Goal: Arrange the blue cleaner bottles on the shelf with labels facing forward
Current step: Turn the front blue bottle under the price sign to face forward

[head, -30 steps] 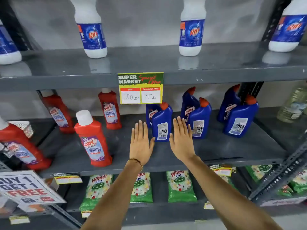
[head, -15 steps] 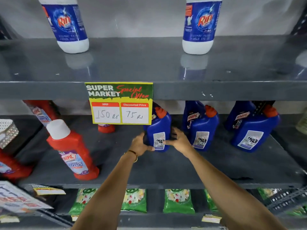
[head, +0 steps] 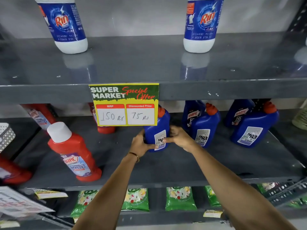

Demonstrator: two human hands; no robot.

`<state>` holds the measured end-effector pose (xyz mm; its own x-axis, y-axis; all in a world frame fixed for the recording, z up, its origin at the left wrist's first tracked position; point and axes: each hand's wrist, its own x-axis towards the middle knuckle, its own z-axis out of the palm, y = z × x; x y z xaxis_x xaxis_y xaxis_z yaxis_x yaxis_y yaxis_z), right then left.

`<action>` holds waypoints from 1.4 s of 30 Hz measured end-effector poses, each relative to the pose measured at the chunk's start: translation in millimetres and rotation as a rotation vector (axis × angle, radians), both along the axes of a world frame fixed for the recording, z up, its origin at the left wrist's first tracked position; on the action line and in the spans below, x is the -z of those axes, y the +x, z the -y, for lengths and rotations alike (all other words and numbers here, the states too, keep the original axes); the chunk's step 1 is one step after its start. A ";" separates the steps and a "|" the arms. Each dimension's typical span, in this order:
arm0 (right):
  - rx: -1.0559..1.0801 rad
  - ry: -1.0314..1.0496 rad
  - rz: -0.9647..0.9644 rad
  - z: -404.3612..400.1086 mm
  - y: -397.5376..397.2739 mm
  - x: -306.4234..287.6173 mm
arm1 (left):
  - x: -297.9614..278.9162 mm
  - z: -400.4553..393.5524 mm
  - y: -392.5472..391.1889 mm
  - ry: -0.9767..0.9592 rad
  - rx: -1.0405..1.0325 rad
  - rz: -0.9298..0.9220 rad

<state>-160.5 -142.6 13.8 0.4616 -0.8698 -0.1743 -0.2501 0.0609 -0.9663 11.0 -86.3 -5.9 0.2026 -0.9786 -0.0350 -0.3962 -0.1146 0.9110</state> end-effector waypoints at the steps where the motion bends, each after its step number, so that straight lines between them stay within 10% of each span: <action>1: 0.008 0.001 0.013 -1.7 1.4 -1.7 | 0.2 -2.9 -1.0 -0.018 -0.018 -0.002; 11: 0.155 -0.159 0.008 -25.1 32.6 -6.8 | -6.7 -17.4 -24.7 -0.106 -0.115 0.219; 17: 0.074 -0.157 0.029 -22.8 19.2 -9.7 | -11.4 -12.4 18.0 0.119 0.215 -0.240; 25: -0.280 0.085 0.224 -19.9 5.4 -24.4 | -28.1 -12.6 14.7 0.283 0.567 -0.391; 42: 0.020 -0.018 0.100 -10.9 7.5 -7.4 | -3.5 -4.0 -5.2 -0.022 -0.153 0.051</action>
<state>-153.0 -131.7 21.2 0.4581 -0.8818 -0.1121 -0.1508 0.0472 -0.9874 5.8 -82.4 -2.4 0.3500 -0.9367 0.0006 -0.4213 -0.1569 0.8932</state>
